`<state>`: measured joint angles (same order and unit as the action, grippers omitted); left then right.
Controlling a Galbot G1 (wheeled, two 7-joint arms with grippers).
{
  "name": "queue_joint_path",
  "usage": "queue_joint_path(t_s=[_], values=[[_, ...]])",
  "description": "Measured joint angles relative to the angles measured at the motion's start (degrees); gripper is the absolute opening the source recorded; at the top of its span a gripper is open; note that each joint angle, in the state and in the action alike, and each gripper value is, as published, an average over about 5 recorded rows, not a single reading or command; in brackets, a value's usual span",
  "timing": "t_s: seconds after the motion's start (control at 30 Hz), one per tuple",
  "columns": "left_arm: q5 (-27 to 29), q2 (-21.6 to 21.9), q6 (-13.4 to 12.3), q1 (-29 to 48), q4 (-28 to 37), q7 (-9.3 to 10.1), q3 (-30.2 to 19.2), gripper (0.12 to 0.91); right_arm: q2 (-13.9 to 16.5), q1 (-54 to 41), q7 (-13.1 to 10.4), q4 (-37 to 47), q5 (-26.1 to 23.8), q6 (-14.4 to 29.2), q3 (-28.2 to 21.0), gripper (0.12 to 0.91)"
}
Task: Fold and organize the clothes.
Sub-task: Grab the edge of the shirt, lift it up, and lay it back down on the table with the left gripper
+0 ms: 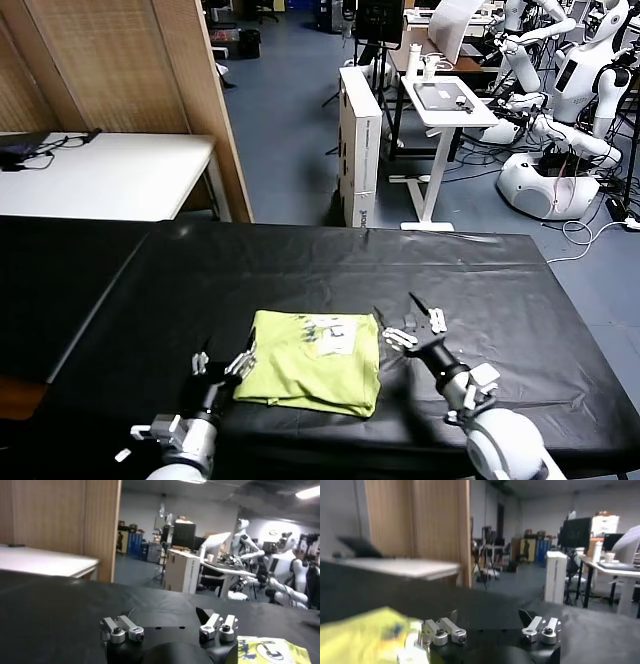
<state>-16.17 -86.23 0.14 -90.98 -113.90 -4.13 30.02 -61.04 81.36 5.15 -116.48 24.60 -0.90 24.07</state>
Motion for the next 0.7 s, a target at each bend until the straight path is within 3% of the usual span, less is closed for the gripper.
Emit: queue_joint_path(t_s=[0.27, 0.47, 0.7], values=[[-1.0, -0.8, -0.3, 0.8, 4.3, -0.03, -0.5, 0.907, 0.7, 4.8, -0.6, -6.0, 1.4, -0.2, 3.9, 0.907], [-3.9, -0.7, 1.6, 1.1, 4.9, -0.30, -0.7, 0.907, 0.5, 6.0, -0.6, -7.3, 1.4, -0.3, 4.6, 0.907], [-4.3, -0.8, 1.8, 1.4, 5.4, -0.42, -1.5, 0.907, 0.4, 6.1, -0.6, -7.4, 1.4, -0.3, 4.6, 0.907]])
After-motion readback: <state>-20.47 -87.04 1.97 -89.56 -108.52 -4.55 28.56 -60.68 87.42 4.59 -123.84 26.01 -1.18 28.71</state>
